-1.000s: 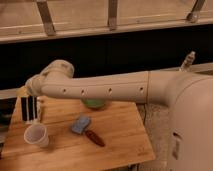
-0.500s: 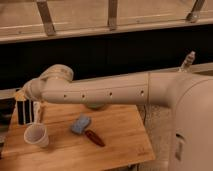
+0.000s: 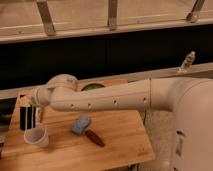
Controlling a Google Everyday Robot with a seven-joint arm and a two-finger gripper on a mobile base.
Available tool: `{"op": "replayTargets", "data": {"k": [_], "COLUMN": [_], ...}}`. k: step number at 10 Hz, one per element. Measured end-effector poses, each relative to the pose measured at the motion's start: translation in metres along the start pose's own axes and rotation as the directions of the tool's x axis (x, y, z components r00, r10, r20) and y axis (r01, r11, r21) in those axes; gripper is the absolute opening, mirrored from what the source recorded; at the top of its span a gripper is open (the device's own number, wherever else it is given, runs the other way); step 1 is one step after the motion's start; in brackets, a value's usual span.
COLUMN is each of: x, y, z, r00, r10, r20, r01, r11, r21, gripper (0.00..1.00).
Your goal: Place the eraser in the ceramic cup
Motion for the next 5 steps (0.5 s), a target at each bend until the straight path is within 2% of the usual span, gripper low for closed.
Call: {"op": "replayTargets", "data": {"k": [2, 5], "x": [0.011, 0.020], "y": [-0.006, -0.009], "z": [0.000, -0.004], "r00": [1.000, 0.997], "r10": [0.023, 0.027], "r20": [0.016, 0.075], "r01": [-0.023, -0.022], "r11": [1.000, 0.997], "r21": [-0.020, -0.073], "gripper": [0.00, 0.00]}}
